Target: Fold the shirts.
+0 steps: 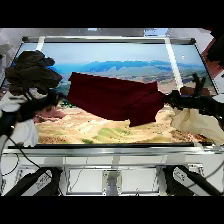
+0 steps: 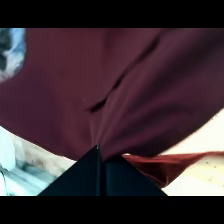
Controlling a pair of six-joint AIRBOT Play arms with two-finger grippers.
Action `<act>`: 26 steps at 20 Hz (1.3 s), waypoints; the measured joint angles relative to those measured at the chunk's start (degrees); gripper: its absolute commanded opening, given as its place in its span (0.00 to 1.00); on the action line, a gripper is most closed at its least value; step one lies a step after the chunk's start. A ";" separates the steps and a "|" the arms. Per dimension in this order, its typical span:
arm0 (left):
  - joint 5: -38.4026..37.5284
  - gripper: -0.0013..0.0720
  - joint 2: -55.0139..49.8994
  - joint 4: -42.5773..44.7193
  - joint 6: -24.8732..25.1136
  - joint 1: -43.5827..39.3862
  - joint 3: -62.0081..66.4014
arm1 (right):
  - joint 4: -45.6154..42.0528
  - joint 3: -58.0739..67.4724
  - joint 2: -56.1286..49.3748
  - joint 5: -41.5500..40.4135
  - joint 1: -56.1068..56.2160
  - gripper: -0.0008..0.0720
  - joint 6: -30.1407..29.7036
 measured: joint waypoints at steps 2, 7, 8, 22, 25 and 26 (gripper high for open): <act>-4.39 0.04 4.35 1.53 2.03 0.00 6.78 | -0.76 0.15 8.33 2.03 -0.15 0.05 1.16; -4.59 0.03 18.45 16.59 1.05 1.05 23.85 | -2.25 7.96 27.69 3.08 -6.64 0.05 6.86; -2.80 0.03 20.81 21.07 -0.98 1.62 27.04 | -2.95 11.47 30.25 2.51 -9.09 0.05 7.58; -0.66 0.03 23.06 39.93 -7.78 3.39 43.93 | 6.67 41.70 21.29 7.72 -21.40 0.05 9.90; -1.68 0.03 22.12 40.15 -8.33 3.39 44.13 | 8.76 42.36 19.91 8.57 -21.51 0.05 9.73; -1.95 0.03 22.01 40.24 -8.35 3.39 44.17 | 9.07 42.82 19.69 8.70 -21.55 0.05 9.66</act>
